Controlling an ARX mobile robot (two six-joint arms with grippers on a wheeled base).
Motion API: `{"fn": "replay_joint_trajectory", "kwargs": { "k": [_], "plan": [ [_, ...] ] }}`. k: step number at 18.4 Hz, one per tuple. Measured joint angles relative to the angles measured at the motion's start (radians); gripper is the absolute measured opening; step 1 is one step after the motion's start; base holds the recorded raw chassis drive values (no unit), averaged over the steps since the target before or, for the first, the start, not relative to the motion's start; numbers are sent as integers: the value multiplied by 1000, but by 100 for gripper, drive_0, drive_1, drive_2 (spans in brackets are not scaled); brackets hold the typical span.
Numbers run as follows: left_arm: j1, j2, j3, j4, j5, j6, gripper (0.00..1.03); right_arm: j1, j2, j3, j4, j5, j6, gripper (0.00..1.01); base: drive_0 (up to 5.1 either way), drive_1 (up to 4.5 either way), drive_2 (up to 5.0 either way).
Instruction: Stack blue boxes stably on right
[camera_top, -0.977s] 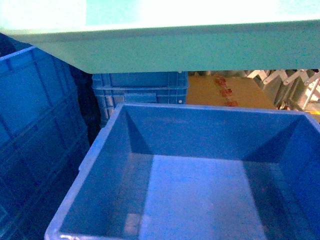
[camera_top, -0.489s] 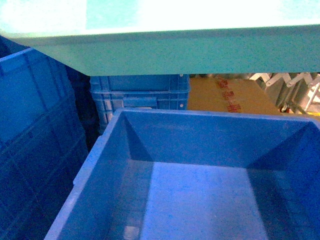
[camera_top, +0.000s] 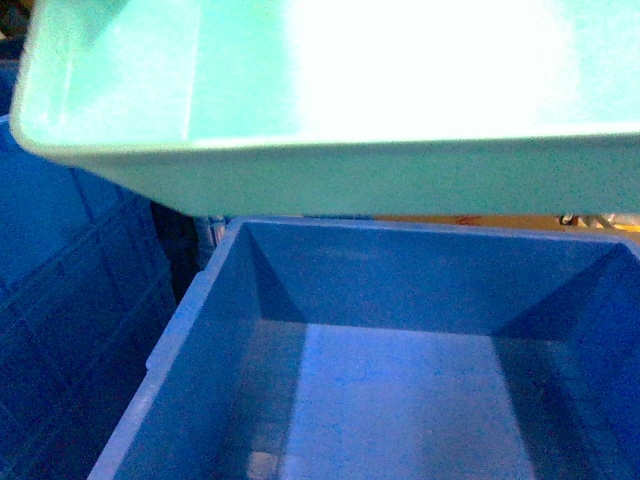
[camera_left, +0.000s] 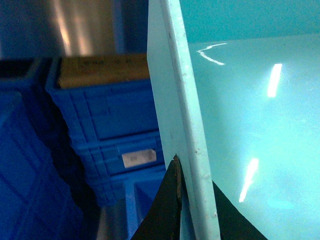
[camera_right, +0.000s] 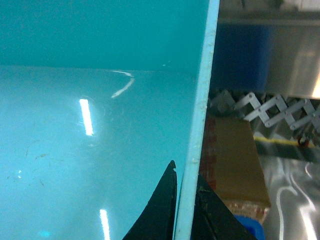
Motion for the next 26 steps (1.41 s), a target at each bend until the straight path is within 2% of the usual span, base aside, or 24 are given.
{"fn": "replay_joint_trajectory", "kwargs": {
  "k": [3,8,9,10,14,17,20,23,26],
  "plan": [
    [-28,56,1,-79,7,-53,4,-31,40,-42,-44,-23,-4,7,0,0,0],
    [-42,202,20,-77,24,-77,4,-68,163,-81,5,-25,-27,7,0,0,0],
    [-35,378,92,-55,53,-82,4,-96,318,-61,47,-26,-36,7,0,0,0],
    [-26,436,123,-56,66,-92,4,-103,381,-34,68,-26,-44,7,0,0,0],
    [12,599,198,-43,62,-96,4,-97,601,86,85,-45,-66,7,0,0,0],
    [18,631,198,-72,79,-138,4,-93,658,104,61,-40,-79,7,0,0,0],
    [6,641,200,-90,71,-169,4,-95,658,113,42,-26,-95,7,0,0,0],
    [-19,650,225,-154,36,-159,2,-103,647,111,22,-18,-104,7,0,0,0],
    [-62,648,259,-184,4,-111,2,-132,573,60,4,-15,-82,7,0,0,0]
  ]
}}
